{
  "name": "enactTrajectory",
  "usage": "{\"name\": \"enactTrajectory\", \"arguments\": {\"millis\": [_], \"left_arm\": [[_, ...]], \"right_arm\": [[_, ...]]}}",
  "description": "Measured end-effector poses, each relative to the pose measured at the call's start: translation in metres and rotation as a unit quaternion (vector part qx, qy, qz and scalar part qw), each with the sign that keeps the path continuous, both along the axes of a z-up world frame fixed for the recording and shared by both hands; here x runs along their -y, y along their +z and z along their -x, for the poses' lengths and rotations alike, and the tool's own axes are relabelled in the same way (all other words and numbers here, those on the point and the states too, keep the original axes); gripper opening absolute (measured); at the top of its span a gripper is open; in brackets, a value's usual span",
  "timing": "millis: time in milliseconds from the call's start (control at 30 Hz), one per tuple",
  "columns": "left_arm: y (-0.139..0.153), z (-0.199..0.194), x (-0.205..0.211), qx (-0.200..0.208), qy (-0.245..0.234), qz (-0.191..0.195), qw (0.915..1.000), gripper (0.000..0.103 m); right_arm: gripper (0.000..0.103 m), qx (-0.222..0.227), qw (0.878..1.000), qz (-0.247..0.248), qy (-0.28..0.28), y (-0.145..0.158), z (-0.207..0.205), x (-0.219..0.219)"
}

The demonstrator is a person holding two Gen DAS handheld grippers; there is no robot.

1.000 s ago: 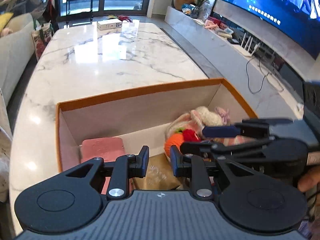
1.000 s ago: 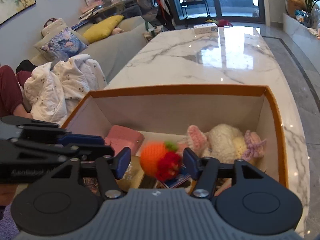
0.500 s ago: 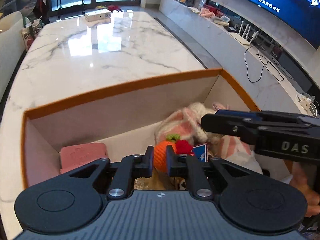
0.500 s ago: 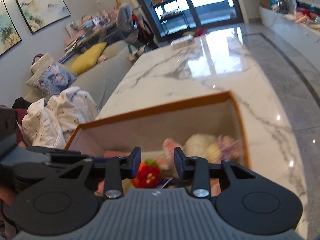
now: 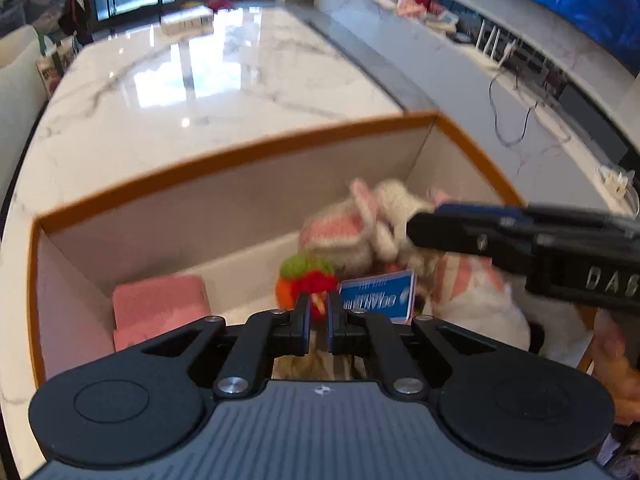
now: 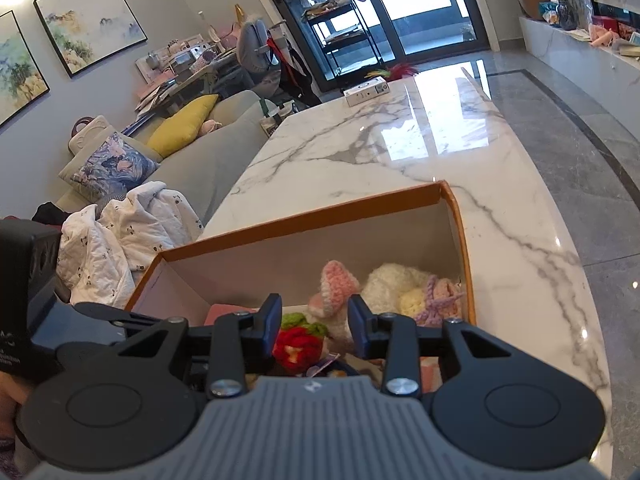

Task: Organize objects
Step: 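Lower the orange crochet fruit into the box with the right tool, then open the right tool to release the orange fruit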

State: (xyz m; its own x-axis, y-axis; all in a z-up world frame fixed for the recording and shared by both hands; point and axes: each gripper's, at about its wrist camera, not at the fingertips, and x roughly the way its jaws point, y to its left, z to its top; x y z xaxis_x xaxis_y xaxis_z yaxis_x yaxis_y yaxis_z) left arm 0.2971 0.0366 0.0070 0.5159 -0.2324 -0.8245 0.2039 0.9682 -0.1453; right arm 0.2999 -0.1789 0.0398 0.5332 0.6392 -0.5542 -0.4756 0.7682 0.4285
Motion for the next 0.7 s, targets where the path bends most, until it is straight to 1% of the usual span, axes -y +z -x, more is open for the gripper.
{"name": "enactTrajectory", "arguments": {"millis": [67,133,233,300,367,467,567,700], "left_arm": [[0.005,-0.003,0.000,0.013,0.008,0.006,0.9999,0.007],[0.004,-0.009,0.001,0.013,0.013,0.003,0.9998,0.007],[-0.005,-0.018,0.006,-0.014,0.011,-0.006,0.9998,0.007],[-0.008,-0.016,0.007,-0.016,0.011,-0.011,0.9998,0.007],[-0.006,-0.009,0.006,-0.009,0.012,-0.011,0.9998,0.007],[0.006,0.007,0.004,0.013,0.013,-0.009,0.9998,0.007],[0.025,0.031,0.004,0.052,0.012,-0.014,0.9984,0.007],[0.046,0.071,0.000,0.091,0.018,-0.020,0.9955,0.007]], "right_arm": [[0.040,0.003,1.000,-0.005,-0.001,0.001,0.001,0.001],[0.041,0.006,1.000,-0.010,-0.003,0.002,0.002,0.004],[0.041,0.012,1.000,-0.011,-0.001,0.004,0.003,0.008],[0.041,0.019,1.000,-0.008,-0.001,0.005,0.006,0.010],[0.047,0.031,1.000,-0.004,0.000,0.007,0.010,0.012],[0.048,0.051,0.999,0.005,0.007,0.009,0.020,0.012],[0.049,0.074,0.997,0.014,0.019,0.012,0.032,0.009],[0.055,0.113,0.993,0.032,0.016,0.013,0.052,0.006]]}}
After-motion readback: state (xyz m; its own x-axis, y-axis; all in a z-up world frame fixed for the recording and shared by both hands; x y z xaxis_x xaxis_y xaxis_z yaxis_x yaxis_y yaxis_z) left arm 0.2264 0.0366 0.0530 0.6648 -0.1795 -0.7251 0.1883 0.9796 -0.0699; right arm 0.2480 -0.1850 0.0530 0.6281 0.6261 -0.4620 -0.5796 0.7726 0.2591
